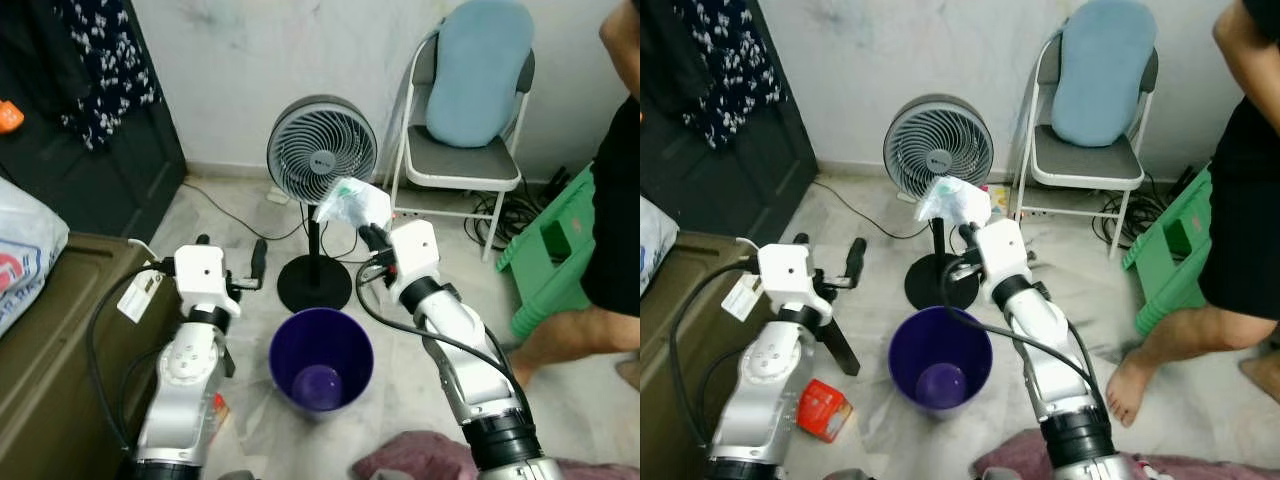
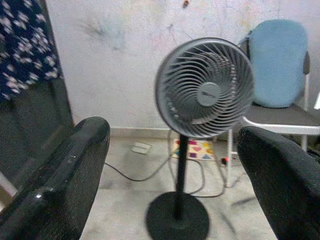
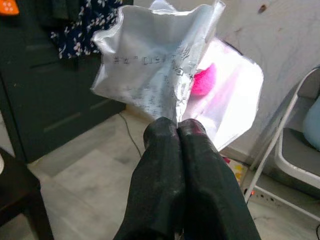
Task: Clean up the room
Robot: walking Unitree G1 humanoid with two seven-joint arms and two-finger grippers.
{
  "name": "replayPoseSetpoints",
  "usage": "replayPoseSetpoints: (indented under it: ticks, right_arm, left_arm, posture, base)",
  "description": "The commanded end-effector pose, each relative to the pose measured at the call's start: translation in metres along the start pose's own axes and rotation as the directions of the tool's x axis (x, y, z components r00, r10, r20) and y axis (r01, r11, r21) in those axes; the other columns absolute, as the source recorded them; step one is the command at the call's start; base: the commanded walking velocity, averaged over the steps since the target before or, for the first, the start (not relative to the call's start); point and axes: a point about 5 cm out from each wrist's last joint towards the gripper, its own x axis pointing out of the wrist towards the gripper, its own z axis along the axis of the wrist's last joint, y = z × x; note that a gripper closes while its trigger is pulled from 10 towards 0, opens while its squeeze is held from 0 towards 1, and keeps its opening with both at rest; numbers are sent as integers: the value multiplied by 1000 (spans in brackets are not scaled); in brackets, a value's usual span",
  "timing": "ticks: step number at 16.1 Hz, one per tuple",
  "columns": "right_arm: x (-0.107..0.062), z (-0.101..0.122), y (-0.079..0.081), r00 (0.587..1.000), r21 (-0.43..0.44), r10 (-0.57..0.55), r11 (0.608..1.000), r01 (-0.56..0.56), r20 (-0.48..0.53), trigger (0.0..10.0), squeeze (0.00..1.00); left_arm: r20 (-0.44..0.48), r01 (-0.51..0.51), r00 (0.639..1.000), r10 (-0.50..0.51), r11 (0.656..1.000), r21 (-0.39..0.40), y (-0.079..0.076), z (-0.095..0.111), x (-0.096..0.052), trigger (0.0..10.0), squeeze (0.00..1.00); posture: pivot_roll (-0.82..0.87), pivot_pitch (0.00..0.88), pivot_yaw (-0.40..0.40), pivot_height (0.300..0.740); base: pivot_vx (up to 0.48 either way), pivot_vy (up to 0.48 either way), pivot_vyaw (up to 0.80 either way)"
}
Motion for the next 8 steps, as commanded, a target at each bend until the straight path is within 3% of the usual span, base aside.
replayPoseSetpoints:
  ticks: [1, 4, 8]
  right_arm:
    - [8, 8, 5, 999, 0, 7, 1000, -7, 31, 10000, 0]
    - [13, 2, -13, 991, 5, -131, 991, 131, -6, 10000, 0]
    - [12, -5, -16, 984, -28, -175, 984, 175, -35, 10000, 0]
  left_arm:
    - [-3, -19, 1000, 19, 1000, 15, 15, -1, -1, 10000, 0]
    - [38, 22, 999, -25, 997, 78, 24, 6, 2, 10000, 0]
    - [15, 67, 997, -69, 991, 112, 26, 1, -6, 10000, 0]
  posture:
    - [-31, 0, -10, 740]
    - [-25, 0, -14, 740]
    - [-26, 0, 0, 740]
  base:
    - [0, 0, 550]
    - [0, 0, 525]
    - [0, 0, 0]
